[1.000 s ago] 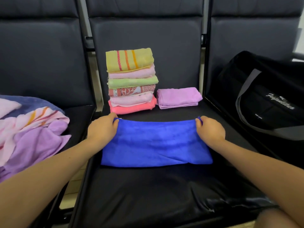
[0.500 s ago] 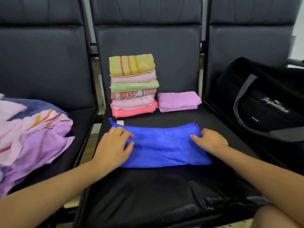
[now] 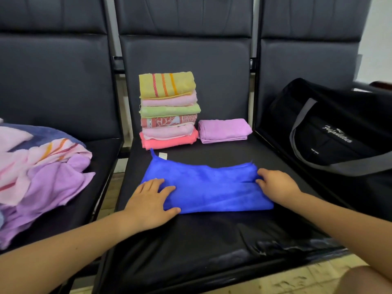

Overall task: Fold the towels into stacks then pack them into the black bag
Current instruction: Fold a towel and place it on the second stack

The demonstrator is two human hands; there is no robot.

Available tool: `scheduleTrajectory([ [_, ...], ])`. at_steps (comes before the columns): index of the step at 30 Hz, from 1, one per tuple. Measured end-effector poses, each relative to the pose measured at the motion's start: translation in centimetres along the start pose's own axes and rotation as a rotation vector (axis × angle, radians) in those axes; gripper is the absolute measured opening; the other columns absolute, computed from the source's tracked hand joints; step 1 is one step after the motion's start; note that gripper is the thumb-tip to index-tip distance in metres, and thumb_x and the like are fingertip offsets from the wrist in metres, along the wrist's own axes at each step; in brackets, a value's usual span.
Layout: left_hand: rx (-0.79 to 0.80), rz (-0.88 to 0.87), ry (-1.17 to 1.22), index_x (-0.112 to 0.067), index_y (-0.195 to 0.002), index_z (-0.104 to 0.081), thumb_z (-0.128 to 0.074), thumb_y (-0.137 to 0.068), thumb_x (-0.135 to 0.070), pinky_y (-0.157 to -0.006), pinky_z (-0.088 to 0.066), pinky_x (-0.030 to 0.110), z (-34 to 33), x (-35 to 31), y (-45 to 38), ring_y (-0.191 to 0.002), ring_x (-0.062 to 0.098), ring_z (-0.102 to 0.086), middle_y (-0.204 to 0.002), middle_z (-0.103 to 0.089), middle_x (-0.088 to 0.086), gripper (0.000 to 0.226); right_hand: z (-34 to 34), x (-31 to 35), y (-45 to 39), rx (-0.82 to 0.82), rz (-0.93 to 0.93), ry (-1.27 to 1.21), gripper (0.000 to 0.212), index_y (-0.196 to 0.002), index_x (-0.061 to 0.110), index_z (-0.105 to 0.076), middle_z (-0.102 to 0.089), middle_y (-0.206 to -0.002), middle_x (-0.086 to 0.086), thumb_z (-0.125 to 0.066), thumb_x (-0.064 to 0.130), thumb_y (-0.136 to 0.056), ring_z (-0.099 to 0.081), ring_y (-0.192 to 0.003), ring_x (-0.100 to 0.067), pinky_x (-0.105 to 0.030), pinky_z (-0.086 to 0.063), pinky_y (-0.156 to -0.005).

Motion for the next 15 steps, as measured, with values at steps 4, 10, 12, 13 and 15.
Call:
scheduleTrajectory([
  [4, 0.049, 0.007, -0.029, -0.036, -0.150, -0.023, -0.026, -0.092, -0.068, -0.119, -0.008, 0.035, 0.3, -0.4, -0.1, -0.147, 0.018, -0.009, -0.158, -0.014, 0.000, 0.066, 0.0, 0.3, 0.0, -0.010, -0.032, 0.017, 0.025, -0.106, 0.014, -0.054, -0.066, -0.106, -0.007, -0.045, 0.035, -0.097, -0.061, -0.098, -0.028, -0.031, -0.038, -0.067],
  [10, -0.190, 0.038, -0.049, -0.027, -0.112, -0.062, -0.031, -0.097, -0.052, -0.094, -0.033, 0.033, 3.5, -0.9, -1.7, -0.106, 0.018, -0.052, -0.101, -0.055, -0.005, 0.043, 0.0, 1.5, 0.3, 0.052, -0.215, 0.038, 0.061, -0.116, 0.009, -0.048, -0.060, -0.113, -0.006, -0.051, 0.063, -0.087, -0.060, -0.102, -0.024, -0.031, -0.041, -0.068],
  [12, -0.187, -0.072, -0.092, -0.028, -0.127, -0.054, -0.021, -0.089, -0.058, -0.099, -0.031, 0.033, 2.8, -1.0, -2.0, -0.117, 0.018, -0.047, -0.121, -0.053, -0.003, 0.058, -0.2, 2.0, 0.2, 0.114, -0.237, 0.054, 0.067, -0.121, 0.011, -0.049, -0.057, -0.120, -0.006, -0.059, 0.063, -0.081, -0.057, -0.110, -0.024, -0.031, -0.043, -0.076],
  [13, -0.149, -0.144, -0.123, -0.028, -0.136, -0.047, -0.010, -0.080, -0.062, -0.106, -0.028, 0.034, 2.1, -1.1, -2.1, -0.126, 0.018, -0.041, -0.133, -0.047, -0.002, 0.075, -0.3, 2.2, 0.1, 0.156, -0.252, 0.036, 0.063, -0.119, 0.014, -0.053, -0.057, -0.120, -0.005, -0.061, 0.062, -0.080, -0.056, -0.111, -0.024, -0.031, -0.044, -0.078],
  [15, -0.056, -0.221, -0.144, -0.031, -0.148, -0.030, 0.001, -0.072, -0.065, -0.117, -0.012, 0.036, 0.8, -1.2, -2.2, -0.143, 0.018, -0.021, -0.154, -0.026, -0.001, 0.089, -0.2, 2.6, 0.0, 0.248, -0.289, -0.046, 0.040, -0.100, 0.019, -0.059, -0.060, -0.106, 0.000, -0.062, 0.054, -0.081, -0.058, -0.102, -0.021, -0.027, -0.045, -0.074],
])
Point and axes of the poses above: each hand's wrist, its own y-axis away from the middle knuckle, its own z-axis out of the back of the hand, x = y × z, the point moved 4 cm from there along -y, towards the middle knuckle
